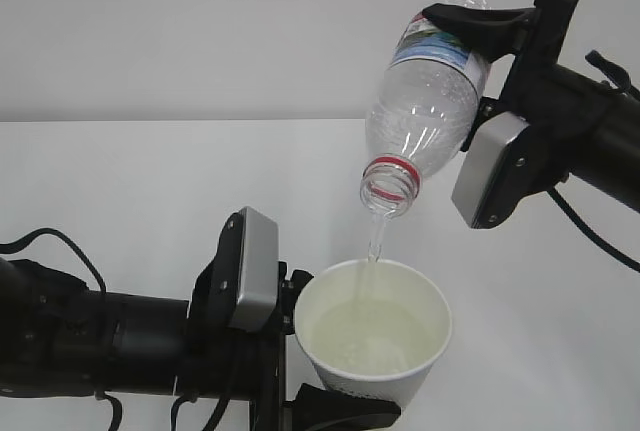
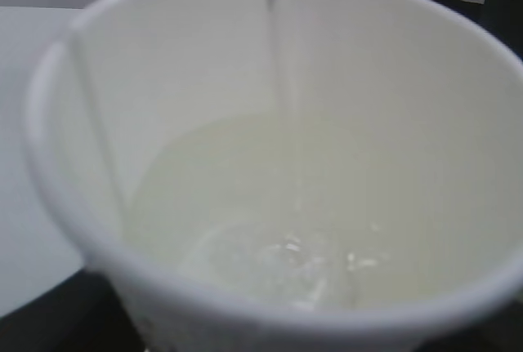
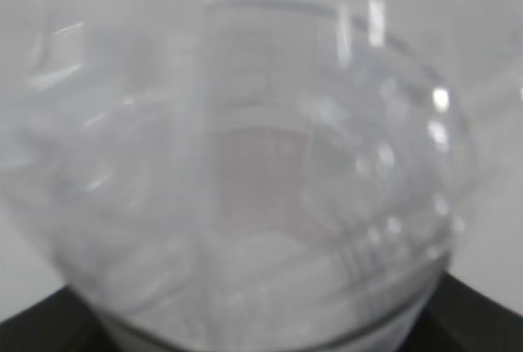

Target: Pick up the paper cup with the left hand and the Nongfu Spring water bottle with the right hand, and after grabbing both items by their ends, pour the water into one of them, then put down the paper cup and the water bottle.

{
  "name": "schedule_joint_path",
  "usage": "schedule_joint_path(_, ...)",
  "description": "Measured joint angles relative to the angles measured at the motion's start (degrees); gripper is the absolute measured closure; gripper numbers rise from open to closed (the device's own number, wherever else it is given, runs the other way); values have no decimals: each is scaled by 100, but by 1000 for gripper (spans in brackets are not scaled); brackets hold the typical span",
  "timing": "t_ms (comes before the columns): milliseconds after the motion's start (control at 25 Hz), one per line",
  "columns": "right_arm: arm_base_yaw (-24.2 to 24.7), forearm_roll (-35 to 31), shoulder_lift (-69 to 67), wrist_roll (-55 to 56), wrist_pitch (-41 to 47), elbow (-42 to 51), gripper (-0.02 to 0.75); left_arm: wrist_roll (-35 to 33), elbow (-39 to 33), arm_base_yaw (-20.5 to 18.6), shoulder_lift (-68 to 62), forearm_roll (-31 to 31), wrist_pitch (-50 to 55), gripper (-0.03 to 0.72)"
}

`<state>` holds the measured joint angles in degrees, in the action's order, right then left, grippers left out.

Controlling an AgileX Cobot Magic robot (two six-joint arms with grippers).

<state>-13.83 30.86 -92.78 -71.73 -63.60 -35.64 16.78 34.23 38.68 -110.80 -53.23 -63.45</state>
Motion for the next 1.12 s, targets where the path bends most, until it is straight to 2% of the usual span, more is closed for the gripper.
schedule_joint_path(1120, 0, 0, 0, 20, -36, 0, 256, 0, 0, 0, 0, 31, 0, 118)
